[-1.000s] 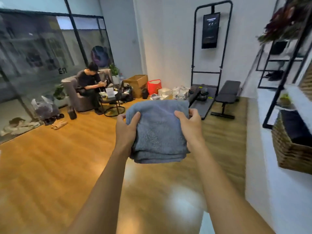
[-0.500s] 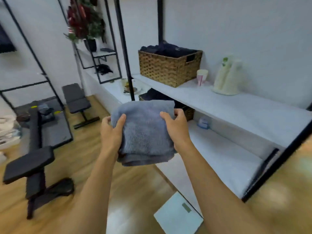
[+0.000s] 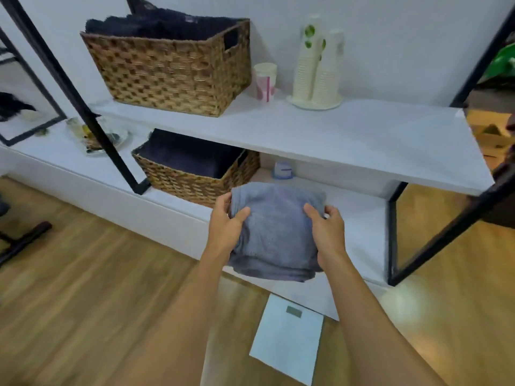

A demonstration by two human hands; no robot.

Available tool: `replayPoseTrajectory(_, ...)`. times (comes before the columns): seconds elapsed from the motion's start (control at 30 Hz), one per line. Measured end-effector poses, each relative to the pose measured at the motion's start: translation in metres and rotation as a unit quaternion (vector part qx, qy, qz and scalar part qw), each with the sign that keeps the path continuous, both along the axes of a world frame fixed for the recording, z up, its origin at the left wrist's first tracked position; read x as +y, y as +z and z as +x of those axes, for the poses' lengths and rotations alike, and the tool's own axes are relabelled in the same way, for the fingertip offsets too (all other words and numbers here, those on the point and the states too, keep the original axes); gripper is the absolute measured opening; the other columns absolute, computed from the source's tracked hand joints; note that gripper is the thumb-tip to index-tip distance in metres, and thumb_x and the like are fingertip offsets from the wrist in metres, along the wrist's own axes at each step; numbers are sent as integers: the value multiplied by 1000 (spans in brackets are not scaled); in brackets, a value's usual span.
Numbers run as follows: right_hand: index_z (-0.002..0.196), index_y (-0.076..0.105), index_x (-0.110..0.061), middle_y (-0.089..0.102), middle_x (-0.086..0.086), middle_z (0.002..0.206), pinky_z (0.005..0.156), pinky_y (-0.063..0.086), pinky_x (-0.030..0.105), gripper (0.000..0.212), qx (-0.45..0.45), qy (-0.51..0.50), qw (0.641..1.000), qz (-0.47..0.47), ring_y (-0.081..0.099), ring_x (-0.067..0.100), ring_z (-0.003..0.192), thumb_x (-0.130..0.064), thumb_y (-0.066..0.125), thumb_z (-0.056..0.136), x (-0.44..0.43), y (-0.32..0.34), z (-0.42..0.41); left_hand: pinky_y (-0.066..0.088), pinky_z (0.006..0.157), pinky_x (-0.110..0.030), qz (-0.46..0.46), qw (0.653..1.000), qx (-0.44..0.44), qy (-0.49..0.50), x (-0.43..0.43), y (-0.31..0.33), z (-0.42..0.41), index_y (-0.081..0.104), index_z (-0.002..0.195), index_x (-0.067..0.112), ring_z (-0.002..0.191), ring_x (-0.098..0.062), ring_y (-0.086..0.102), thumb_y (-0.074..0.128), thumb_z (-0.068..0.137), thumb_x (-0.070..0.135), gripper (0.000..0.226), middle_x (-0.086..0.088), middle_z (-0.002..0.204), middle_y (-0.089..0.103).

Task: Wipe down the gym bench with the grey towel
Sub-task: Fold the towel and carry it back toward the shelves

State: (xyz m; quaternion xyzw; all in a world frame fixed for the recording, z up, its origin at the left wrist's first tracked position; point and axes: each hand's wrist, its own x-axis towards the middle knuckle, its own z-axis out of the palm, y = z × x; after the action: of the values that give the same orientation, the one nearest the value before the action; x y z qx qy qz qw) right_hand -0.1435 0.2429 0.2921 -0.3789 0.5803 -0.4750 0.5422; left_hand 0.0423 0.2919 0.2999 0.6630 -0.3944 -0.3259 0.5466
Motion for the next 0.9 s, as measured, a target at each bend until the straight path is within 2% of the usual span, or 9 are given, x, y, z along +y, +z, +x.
replayPoseTrajectory(0.17, 117, 54, -16, 62, -7, 96, 62, 46, 22, 34, 44, -66, 997, 16, 60, 7, 85, -28, 66, 87, -71, -58, 10, 47, 98, -33, 3, 996, 19, -83, -106, -75, 15, 47, 133, 11, 113, -18, 57, 64, 89, 10, 48, -5, 126, 58)
replayPoseTrajectory(0.27, 118, 53, -21, 61, -5, 105, 64, 46, 24, 32, 80, -84, 993, 12, 58, 9, 89, -26, 61, 88, -116, -110, 9, 49, 87, -26, 13, 991, 62, -122, -166, -134, 14, 47, 134, 15, 101, -13, 61, 63, 88, 6, 50, -2, 118, 62)
replayPoseTrajectory(0.33, 119, 53, -21, 61, -7, 104, 62, 44, 23, 32, 101, -100, 990, 1, 57, 7, 87, -26, 61, 88, -145, -149, 4, 52, 84, -28, 15, 985, 81, -150, -204, -172, 12, 50, 131, 18, 99, -15, 63, 62, 83, 3, 52, -1, 113, 65)
replayPoseTrajectory(0.43, 123, 54, -16, 61, -1, 108, 65, 44, 22, 36, 144, -116, 982, -27, 57, 11, 86, -26, 63, 89, -191, -205, -10, 54, 85, -29, -4, 975, 83, -207, -259, -224, 4, 55, 124, 25, 100, -15, 65, 62, 76, 1, 53, 0, 111, 68)
replayPoseTrajectory(0.57, 132, 51, -10, 60, 7, 120, 72, 41, 23, 48, 268, -103, 956, -59, 53, 17, 92, -29, 63, 89, -250, -268, -27, 51, 95, -35, -16, 968, 60, -242, -320, -290, -8, 47, 131, 22, 108, -19, 61, 64, 77, -1, 61, -2, 119, 62)
replayPoseTrajectory(0.6, 132, 50, -9, 60, 9, 122, 70, 40, 22, 49, 300, -97, 947, -62, 53, 19, 92, -30, 63, 89, -262, -281, -29, 51, 93, -31, -20, 969, 39, -242, -333, -305, -10, 45, 129, 24, 105, -17, 61, 63, 78, 1, 58, 1, 116, 61)
replayPoseTrajectory(0.7, 134, 48, -9, 61, 13, 123, 75, 37, 25, 51, 365, -97, 923, -80, 58, 27, 100, -32, 61, 90, -298, -312, -35, 49, 70, -15, -40, 973, -28, -225, -371, -330, -12, 44, 111, 35, 86, -6, 60, 62, 80, 13, 43, 13, 98, 58)
replayPoseTrajectory(0.8, 129, 48, -12, 64, 15, 115, 75, 39, 28, 46, 363, -121, 918, -109, 55, 23, 86, -29, 63, 89, -331, -322, -37, 46, 63, -11, -62, 975, -38, -212, -407, -338, -14, 51, 108, 30, 83, -5, 60, 62, 78, 11, 37, 9, 97, 62)
replayPoseTrajectory(0.9, 128, 43, -14, 64, 20, 110, 76, 41, 32, 44, 366, -142, 912, -122, 57, 30, 87, -25, 62, 89, -364, -325, -39, 43, 64, -11, -84, 973, -38, -211, -434, -338, -20, 55, 107, 24, 85, -7, 59, 59, 79, 2, 36, 5, 99, 61)
